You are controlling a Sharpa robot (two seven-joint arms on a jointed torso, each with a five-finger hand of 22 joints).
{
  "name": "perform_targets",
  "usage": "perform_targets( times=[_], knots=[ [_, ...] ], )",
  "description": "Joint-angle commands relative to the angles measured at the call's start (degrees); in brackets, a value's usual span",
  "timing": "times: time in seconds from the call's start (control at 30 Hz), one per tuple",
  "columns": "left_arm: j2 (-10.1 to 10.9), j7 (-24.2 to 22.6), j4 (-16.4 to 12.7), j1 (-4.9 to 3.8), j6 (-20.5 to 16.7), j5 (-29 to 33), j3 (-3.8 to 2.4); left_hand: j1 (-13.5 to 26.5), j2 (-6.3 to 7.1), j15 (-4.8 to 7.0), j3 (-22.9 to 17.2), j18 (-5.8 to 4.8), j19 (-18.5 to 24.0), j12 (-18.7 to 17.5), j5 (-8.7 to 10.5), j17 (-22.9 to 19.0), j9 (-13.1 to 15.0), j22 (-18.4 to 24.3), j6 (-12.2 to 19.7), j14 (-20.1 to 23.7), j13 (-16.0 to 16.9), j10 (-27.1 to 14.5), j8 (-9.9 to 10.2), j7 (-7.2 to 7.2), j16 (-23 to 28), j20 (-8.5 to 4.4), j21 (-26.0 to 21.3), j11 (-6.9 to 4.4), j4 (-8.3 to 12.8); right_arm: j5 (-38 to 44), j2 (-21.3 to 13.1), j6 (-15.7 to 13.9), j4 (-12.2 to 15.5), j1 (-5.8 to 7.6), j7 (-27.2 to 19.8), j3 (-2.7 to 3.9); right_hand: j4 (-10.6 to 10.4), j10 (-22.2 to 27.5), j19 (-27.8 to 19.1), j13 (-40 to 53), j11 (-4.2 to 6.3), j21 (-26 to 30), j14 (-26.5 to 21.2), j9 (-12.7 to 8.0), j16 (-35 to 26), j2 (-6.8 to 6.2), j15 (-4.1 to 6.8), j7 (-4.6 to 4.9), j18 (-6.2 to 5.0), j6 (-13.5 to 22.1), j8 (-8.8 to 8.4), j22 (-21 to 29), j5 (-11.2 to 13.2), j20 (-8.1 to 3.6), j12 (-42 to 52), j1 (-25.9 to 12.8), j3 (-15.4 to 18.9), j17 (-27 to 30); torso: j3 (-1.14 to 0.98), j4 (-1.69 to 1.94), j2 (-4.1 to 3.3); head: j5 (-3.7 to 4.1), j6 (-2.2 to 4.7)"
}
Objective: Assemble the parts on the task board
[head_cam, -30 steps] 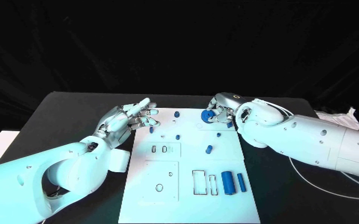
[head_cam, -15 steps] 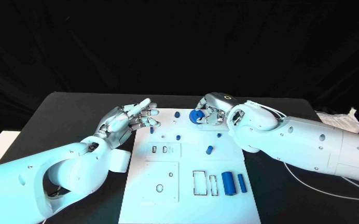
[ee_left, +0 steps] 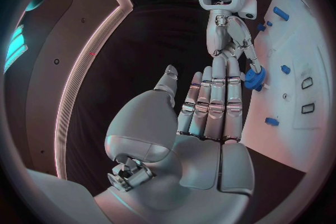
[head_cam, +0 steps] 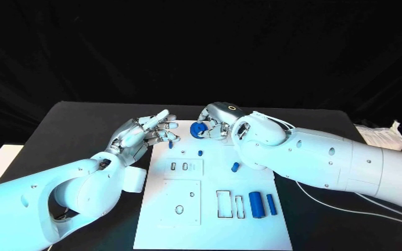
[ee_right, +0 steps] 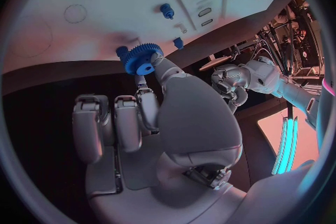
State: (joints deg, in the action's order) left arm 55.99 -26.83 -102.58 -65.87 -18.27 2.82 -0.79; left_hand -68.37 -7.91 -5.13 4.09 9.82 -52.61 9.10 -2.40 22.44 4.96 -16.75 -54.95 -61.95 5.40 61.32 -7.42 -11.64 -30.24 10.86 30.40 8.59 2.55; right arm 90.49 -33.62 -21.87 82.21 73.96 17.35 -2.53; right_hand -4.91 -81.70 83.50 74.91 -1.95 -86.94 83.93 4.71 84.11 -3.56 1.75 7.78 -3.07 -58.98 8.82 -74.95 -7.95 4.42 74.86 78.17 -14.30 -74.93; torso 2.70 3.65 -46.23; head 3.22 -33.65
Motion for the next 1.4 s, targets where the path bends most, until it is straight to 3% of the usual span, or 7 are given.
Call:
perform_targets(
  times=[0.03, 0.33, 0.8, 1.03, 1.4],
  knots=[
    [-0.18, -0.21, -0.18, -0.06, 1.17, 0.05, -0.05, -0.02, -0.59, 0.09, 0.18, 0.16, 0.27, -0.34, -0.29, 0.07, -0.07, -0.1, 0.09, 0.33, -0.09, -0.34, 0.28, -0.45, -0.09, 0.03, 0.19, -0.05, -0.01, 1.24, 1.03, 0.54, -1.15, -0.1, 0.79, 0.0, -0.39, -0.19, 0.26, 1.38, 0.06, -0.11, 3.94, 0.48, -0.23, 0.05, 0.31, -0.99, 1.04, -1.9, -0.3, -5.84, -0.33, 0.0, -0.38, -0.68, -0.09, -4.35, 0.03, 0.16, -0.02, 0.11, -0.03],
    [-0.17, -0.22, -0.35, -0.06, 1.17, 0.05, -0.05, -0.02, -0.59, 0.09, 0.18, 0.16, 0.27, -0.34, -0.29, 0.07, -0.07, -0.1, 0.09, 0.33, -0.09, -0.34, 0.28, -0.45, -0.09, 0.03, 0.19, -0.05, -0.01, 1.55, 3.04, 1.9, -3.29, -0.44, 1.2, -0.12, -0.46, -0.06, 0.25, 1.23, -0.02, -0.1, 3.92, 0.41, -0.31, -0.12, 0.26, -0.88, 1.04, -1.69, -0.55, -5.83, -0.23, 0.02, -0.64, -0.98, -0.12, -4.24, -0.05, 0.06, -0.02, -0.15, -0.26],
    [-0.01, -0.17, -0.28, -0.07, 1.15, 0.05, -0.05, -0.18, -0.73, 0.09, 0.16, 0.18, 0.31, -0.39, -0.29, 0.14, -0.08, -0.13, 0.06, 0.36, -0.09, -0.32, 0.33, -0.45, -0.11, 0.06, 0.23, -0.04, 0.07, 2.66, 2.87, 3.1, -2.78, -0.69, 1.59, -0.21, -0.57, -0.06, 0.2, 1.26, -0.09, -0.08, 3.9, 0.37, -0.36, -0.32, 0.2, -0.81, 1.03, -1.62, -0.7, -5.76, -0.18, 0.06, -0.66, -1.34, -0.05, -4.17, -0.15, -0.13, -0.02, -0.12, -0.56],
    [-0.11, -0.13, -0.25, -0.07, 1.22, 0.05, -0.05, -0.18, -0.73, 0.09, 0.16, 0.18, 0.31, -0.39, -0.29, 0.14, -0.08, -0.13, 0.06, 0.36, -0.09, -0.32, 0.33, -0.45, -0.11, 0.06, 0.23, -0.04, 0.07, 3.07, 3.11, 2.95, -2.94, -0.74, 2.15, -0.22, -0.61, 0.0, 0.2, 1.18, -0.11, -0.08, 3.88, 0.36, -0.41, -0.41, 0.18, -0.79, 1.03, -1.6, -0.76, -5.76, -0.17, 0.08, -0.79, -1.47, -0.01, -4.08, -0.13, 0.0, -0.03, 0.01, -0.67],
    [-0.13, -0.05, -0.19, -0.07, 1.29, 0.05, -0.05, -0.18, -0.73, 0.09, 0.16, 0.18, 0.31, -0.39, -0.29, 0.14, -0.08, -0.13, 0.06, 0.36, -0.09, -0.32, 0.33, -0.45, -0.11, 0.06, 0.23, -0.04, 0.07, 3.6, 3.73, 3.74, -4.0, -0.94, 2.87, -0.34, -0.89, 1.13, -0.17, -0.16, -0.87, 0.14, 3.7, -0.32, -0.96, -1.4, -0.4, 0.13, 0.92, 0.92, -2.87, -5.26, 0.4, 0.52, -2.77, -2.49, 0.18, -3.3, -0.09, 0.06, 0.0, 0.01, -0.91]
  ],
)
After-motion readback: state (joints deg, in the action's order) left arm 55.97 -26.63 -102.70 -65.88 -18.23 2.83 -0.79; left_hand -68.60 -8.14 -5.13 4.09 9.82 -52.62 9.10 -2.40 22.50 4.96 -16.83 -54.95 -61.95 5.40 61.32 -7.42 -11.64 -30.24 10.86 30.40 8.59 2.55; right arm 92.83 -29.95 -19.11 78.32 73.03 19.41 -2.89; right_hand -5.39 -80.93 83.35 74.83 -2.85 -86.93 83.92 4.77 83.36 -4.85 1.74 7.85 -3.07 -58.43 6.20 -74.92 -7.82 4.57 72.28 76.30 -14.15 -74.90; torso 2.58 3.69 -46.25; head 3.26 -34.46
